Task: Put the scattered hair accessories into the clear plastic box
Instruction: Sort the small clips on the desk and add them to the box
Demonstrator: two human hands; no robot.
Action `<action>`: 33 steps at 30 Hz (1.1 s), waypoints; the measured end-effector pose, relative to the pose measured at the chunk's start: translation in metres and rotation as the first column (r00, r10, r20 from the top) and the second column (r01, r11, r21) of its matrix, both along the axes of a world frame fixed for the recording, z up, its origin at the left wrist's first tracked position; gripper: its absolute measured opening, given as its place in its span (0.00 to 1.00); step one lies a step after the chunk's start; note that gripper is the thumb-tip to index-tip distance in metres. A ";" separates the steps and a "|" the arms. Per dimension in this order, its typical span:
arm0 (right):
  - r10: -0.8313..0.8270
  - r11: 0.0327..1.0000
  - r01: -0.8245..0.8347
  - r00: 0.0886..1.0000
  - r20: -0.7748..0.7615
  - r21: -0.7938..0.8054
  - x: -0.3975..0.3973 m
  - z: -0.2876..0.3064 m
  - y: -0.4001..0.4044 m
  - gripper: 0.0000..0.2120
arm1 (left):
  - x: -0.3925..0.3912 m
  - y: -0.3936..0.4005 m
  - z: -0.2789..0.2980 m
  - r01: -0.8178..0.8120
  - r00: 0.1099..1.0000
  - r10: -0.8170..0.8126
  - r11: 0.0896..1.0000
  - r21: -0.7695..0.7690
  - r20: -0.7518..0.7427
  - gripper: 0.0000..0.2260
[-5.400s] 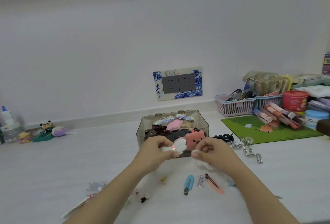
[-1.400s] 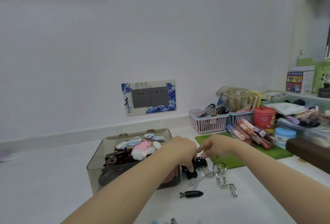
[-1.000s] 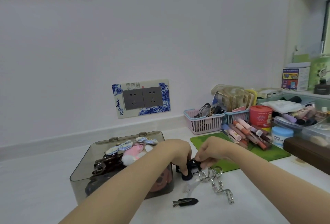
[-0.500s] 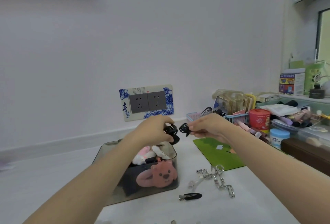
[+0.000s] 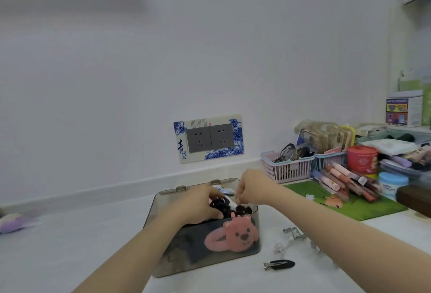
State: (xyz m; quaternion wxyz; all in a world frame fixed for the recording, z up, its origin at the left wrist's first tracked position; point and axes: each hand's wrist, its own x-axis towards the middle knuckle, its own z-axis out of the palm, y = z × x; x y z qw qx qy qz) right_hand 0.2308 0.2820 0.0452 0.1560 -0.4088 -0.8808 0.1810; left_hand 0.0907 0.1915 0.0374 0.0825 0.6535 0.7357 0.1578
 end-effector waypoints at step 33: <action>0.149 0.987 -0.133 0.965 -0.214 0.087 0.128 -0.077 -0.110 0.06 | 0.079 -0.128 -0.058 0.008 0.995 -0.016 0.996 0.086 0.096 0.10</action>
